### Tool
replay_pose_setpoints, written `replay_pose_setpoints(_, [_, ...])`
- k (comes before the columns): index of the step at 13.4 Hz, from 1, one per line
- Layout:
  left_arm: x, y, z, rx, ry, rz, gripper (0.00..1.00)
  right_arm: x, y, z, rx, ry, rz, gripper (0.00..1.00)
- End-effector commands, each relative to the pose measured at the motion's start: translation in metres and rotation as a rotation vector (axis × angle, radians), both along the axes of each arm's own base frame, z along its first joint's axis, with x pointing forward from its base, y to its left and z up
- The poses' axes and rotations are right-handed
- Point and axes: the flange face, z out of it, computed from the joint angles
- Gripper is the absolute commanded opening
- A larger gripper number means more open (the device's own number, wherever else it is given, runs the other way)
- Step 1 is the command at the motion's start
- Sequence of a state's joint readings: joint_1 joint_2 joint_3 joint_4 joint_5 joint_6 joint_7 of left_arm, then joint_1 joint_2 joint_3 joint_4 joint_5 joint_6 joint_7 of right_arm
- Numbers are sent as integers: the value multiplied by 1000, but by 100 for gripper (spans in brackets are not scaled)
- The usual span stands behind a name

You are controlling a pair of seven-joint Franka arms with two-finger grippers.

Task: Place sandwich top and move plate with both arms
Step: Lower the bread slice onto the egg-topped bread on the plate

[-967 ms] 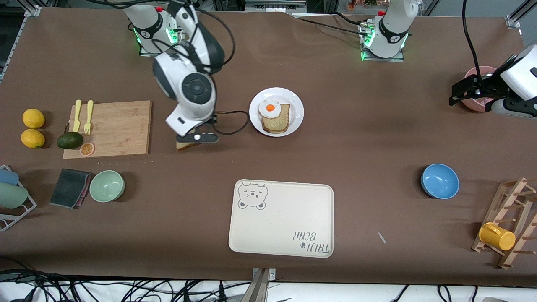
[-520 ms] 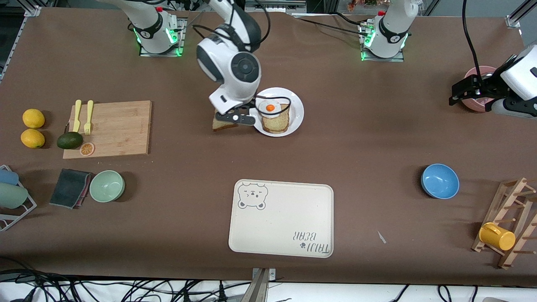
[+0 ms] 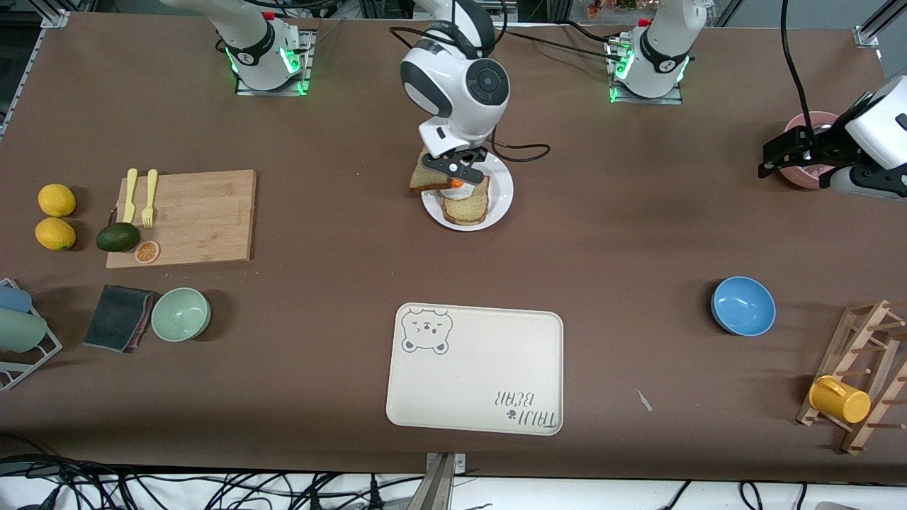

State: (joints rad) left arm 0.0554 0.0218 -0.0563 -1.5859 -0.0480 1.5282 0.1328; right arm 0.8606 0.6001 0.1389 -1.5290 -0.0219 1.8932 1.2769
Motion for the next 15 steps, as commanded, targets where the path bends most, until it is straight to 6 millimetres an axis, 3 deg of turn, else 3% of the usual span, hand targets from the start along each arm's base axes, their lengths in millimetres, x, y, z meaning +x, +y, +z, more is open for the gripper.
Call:
replay_pose_setpoints(1, [1, 2, 6, -16, 2, -17, 100, -1, 20, -20, 34, -20, -54, 0])
replay_pose_setpoints(4, [1, 2, 6, -16, 2, -17, 100, -3, 23, -35, 32, -26, -52, 0])
replay_pose_setpoints(8, [1, 3, 6, -16, 0, -14, 100, 2, 25, -39, 58, -42, -54, 0])
replay_pose_setpoints(9, [2, 5, 5, -17, 2, -11, 100, 5, 26, -40, 69, -48, -58, 17])
replay_pose_setpoints(10, [2, 5, 4, -17, 4, -8, 100, 7, 27, -41, 80, -55, -60, 49])
replay_pose_setpoints(11, [3, 4, 3, -16, 5, -8, 100, 9, 26, -40, 85, -59, -61, 67])
replay_pose_setpoints(13, [4, 3, 1, -17, 10, -9, 100, 12, 24, -34, 94, -63, -68, 82])
replay_pose_setpoints(14, [4, 3, 0, -17, 12, -6, 100, 16, 22, -29, 99, -66, -74, 99])
replay_pose_setpoints(15, [5, 2, -3, -17, 16, -5, 100, 22, 19, -19, 108, -71, -79, 99])
